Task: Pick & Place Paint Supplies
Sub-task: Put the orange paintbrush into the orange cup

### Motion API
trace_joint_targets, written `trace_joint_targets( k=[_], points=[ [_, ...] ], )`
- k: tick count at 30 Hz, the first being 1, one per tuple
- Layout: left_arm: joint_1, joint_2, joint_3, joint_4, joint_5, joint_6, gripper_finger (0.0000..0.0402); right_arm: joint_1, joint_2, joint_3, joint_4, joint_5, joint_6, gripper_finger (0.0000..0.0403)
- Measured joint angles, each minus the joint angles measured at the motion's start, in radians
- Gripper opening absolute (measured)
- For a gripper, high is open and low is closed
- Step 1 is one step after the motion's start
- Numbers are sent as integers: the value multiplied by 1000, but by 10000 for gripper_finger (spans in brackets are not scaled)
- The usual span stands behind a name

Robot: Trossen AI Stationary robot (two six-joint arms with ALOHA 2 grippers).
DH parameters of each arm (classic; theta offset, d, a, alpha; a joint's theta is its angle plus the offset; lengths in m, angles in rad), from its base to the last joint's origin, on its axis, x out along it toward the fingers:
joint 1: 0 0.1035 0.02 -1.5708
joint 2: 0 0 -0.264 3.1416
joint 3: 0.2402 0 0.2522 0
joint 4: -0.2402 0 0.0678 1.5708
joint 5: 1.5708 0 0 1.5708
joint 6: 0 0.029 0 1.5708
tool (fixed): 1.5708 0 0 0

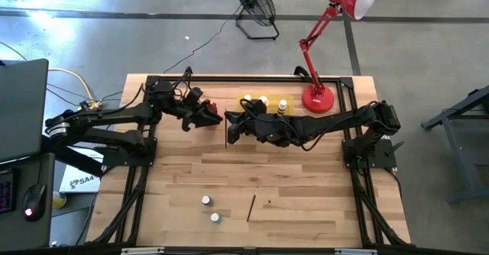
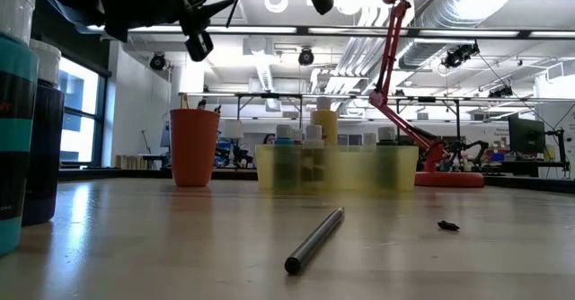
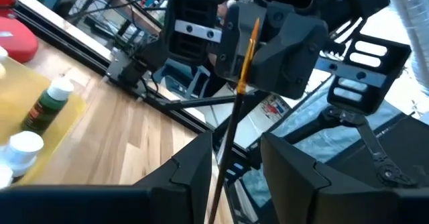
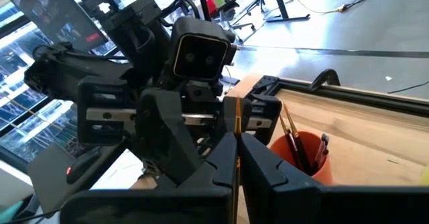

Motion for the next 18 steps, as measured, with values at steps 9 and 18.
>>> trace_joint_targets(
  k=[9,18],
  points=[
    [-96,52,40,19,-76,59,127,0,0,0,0,2,1,3],
    [-104,105,72,14,-94,63,127,1,0,0,0,2,1,3]
  ],
)
